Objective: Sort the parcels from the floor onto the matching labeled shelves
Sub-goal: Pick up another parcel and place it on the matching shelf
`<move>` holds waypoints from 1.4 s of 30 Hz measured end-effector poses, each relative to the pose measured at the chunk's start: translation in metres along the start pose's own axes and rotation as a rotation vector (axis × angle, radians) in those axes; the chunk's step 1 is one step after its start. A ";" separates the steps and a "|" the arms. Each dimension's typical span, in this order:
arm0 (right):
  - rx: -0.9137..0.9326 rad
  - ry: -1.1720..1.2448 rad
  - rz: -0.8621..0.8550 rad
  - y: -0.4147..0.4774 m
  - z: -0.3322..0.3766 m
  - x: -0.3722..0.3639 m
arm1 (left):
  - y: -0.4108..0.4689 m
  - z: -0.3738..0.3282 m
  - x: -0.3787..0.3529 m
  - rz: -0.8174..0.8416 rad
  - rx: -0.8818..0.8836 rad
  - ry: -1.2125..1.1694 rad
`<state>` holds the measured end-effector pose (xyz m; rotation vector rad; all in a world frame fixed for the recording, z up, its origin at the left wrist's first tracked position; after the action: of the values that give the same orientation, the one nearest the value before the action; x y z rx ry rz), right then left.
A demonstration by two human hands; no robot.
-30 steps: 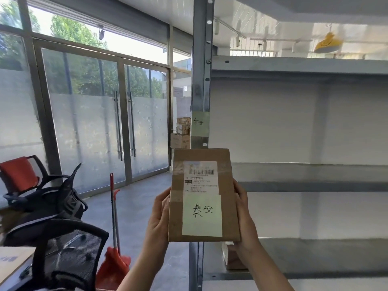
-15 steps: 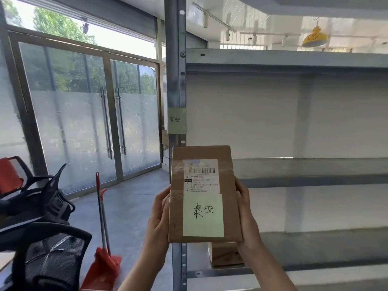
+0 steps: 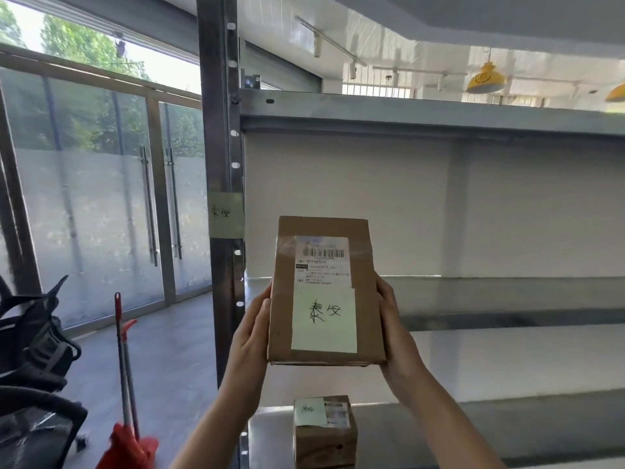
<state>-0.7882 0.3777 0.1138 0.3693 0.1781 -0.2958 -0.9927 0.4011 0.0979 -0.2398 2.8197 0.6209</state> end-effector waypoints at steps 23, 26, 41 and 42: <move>-0.131 -0.089 0.034 0.124 -0.045 -0.018 | 0.085 0.053 -0.025 -0.178 0.213 0.122; -0.166 -0.106 0.010 0.132 -0.050 -0.025 | 0.091 0.061 -0.021 -0.195 0.228 0.168; -0.210 -0.267 0.071 0.132 -0.075 -0.023 | 0.097 0.063 -0.010 -0.342 0.227 0.254; -0.203 -0.274 0.054 0.133 -0.075 -0.020 | 0.098 0.064 -0.009 -0.352 0.221 0.260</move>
<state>-0.7735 0.5291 0.0933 0.1296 -0.0713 -0.2699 -0.9923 0.5174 0.0822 -0.8026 2.9473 0.2106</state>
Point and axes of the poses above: each hand's wrist, its own y-axis towards the middle knuckle, its own x-axis out of the back of the hand, z = x × y, the point moved 10 cm from there along y, towards the middle knuckle, and after that the axes turned 14 degrees about -z, right-handed, at the moved point
